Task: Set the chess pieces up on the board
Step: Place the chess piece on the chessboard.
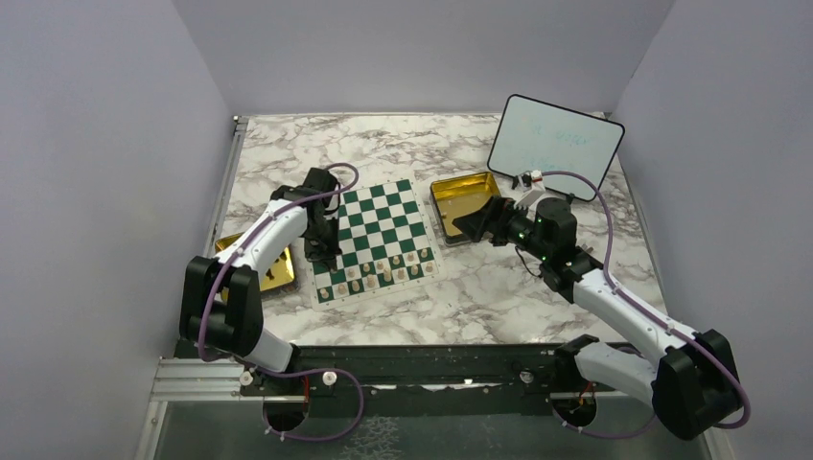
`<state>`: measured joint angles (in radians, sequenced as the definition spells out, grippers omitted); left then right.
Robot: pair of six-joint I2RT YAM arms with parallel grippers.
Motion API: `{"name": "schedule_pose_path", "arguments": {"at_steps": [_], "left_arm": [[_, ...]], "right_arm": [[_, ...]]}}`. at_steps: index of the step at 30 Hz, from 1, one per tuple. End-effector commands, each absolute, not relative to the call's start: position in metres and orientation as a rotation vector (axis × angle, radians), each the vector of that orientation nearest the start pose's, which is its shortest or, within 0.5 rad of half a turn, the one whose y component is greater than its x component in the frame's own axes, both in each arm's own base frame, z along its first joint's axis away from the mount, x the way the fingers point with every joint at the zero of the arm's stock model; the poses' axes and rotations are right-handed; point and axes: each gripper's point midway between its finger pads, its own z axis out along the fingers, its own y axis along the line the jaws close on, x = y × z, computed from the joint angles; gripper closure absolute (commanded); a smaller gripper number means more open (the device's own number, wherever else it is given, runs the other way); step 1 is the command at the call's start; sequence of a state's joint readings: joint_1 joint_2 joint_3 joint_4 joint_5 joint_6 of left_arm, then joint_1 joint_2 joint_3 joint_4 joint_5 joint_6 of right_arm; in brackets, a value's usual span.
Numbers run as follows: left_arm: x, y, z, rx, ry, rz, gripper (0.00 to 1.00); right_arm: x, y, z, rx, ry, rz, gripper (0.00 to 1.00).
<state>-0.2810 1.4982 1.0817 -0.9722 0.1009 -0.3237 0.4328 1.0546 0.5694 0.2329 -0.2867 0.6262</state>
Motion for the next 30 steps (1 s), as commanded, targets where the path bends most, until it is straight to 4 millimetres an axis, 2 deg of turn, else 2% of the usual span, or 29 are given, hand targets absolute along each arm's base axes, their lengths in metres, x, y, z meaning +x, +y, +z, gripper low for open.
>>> {"name": "schedule_pose_path", "arguments": {"at_steps": [1,13,22,30], "left_arm": [[0.234,-0.093,0.072,-0.04,3.009,-0.244,1.0],[0.236,-0.098,0.051,-0.018,3.066,-0.318,1.0],[0.242,-0.1,0.047,-0.013,3.074,-0.326,1.0],[0.244,-0.102,0.044,-0.027,3.082,-0.334,0.98]], "right_arm": [[0.287,0.216,0.199,-0.064,1.914,0.988,0.0],[0.288,0.215,0.201,-0.062,1.9,0.989,0.0],[0.287,0.214,0.192,-0.049,1.917,0.985,0.0],[0.288,0.214,0.192,-0.05,1.913,0.98,0.0]]}}
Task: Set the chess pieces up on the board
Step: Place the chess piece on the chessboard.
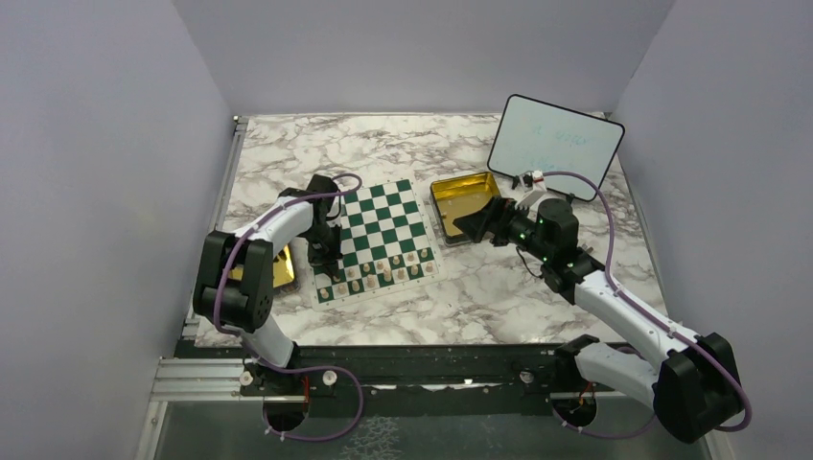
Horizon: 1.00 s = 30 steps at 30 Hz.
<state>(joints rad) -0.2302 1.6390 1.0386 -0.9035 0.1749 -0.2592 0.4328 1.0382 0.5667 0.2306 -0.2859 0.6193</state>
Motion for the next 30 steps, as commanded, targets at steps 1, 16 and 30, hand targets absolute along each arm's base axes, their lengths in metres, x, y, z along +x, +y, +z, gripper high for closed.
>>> {"name": "schedule_pose_path", "arguments": {"at_steps": [1,16,30], "left_arm": [[0.2445,-0.1023,0.0435,-0.031,3.081,-0.334,0.98],[0.2486,-0.1031,0.0381,-0.043,3.082,-0.33,0.89],[0.2496,-0.1001,0.037,-0.044,3.081,-0.302,0.74]], "right_arm": [[0.2881,0.2138,0.1922,-0.051,1.913,0.978,0.0],[0.2871,0.212,0.1865,-0.049,1.924,0.966,0.0],[0.2866,0.2121,0.1856,-0.042,1.929,0.97,0.0]]}}
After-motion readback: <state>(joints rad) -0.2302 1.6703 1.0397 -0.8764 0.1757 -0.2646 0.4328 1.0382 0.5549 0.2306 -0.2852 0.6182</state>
